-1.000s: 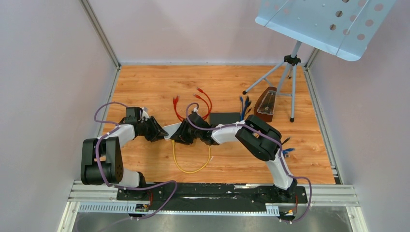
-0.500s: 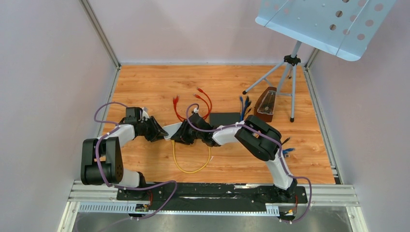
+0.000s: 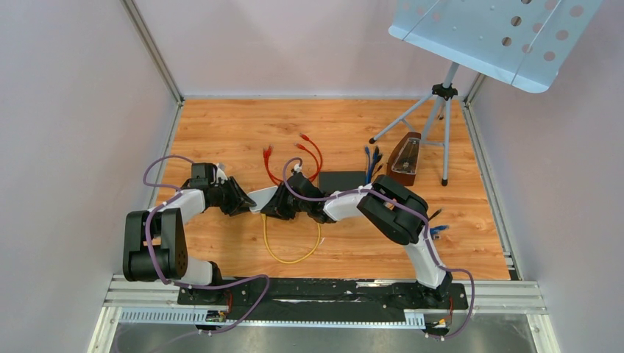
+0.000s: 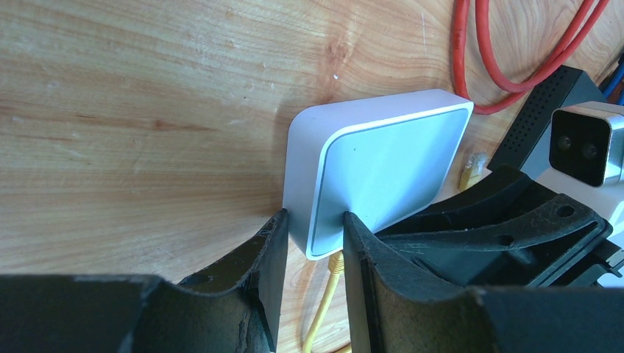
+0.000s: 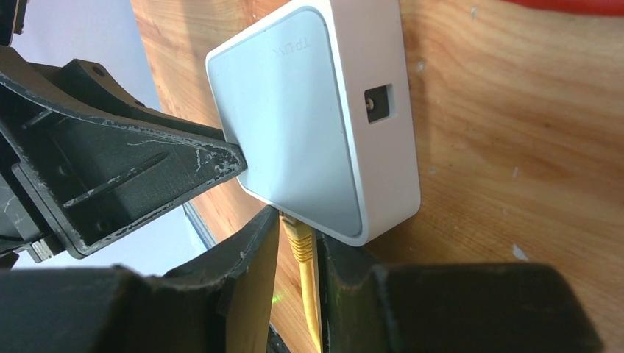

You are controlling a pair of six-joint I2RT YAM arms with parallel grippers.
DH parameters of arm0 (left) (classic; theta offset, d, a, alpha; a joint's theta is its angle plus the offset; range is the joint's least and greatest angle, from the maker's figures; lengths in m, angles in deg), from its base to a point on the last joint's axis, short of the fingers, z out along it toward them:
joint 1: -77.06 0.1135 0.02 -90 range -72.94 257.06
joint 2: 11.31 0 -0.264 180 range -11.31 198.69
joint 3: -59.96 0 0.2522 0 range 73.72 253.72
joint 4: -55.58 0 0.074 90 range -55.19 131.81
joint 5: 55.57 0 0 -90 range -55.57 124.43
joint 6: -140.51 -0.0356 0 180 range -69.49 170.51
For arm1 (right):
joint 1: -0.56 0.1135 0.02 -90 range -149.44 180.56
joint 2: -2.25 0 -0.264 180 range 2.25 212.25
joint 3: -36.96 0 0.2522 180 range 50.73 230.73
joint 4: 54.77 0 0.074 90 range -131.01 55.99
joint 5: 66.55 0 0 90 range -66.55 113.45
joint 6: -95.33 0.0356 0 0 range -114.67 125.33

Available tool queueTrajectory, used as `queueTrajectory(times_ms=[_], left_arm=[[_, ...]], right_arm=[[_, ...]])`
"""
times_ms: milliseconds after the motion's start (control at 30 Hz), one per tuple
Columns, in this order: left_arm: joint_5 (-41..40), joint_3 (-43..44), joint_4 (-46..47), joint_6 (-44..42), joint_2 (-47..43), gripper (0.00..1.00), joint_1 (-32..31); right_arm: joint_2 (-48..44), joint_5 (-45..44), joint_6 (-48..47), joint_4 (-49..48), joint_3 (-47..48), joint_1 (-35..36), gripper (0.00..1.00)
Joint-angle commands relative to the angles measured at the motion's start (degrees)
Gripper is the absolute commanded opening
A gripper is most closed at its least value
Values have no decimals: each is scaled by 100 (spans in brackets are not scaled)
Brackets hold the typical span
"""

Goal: Pull the plug from the switch port
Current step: Pull the connector from the switch port.

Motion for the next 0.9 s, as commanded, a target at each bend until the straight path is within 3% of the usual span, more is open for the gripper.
queueTrajectory(times_ms=[0,133,200,300,533,767,867], left_arm=[[7,-93,-170,-22,-95,40,-3],[2,-97,-181,-20,-120,40,-3],[11,-102,-173,-23,-131,40,-3],[13,-111,-171,-27,-125,40,-3],[4,-161,-170,-12,-185,40,-3],[7,-146,-177,-8,-203,40,-3],[-1,-146,-186,-3,-217,40,-3]], right_arm=[[26,-115,-80,10,2,2,26],[16,-169,8,385,161,-6,28],[70,-162,56,799,390,-7,34],[180,-93,84,1275,625,-7,32],[101,-106,77,1204,509,-25,24],[105,75,108,693,282,-32,32],[95,81,83,581,231,-41,30]])
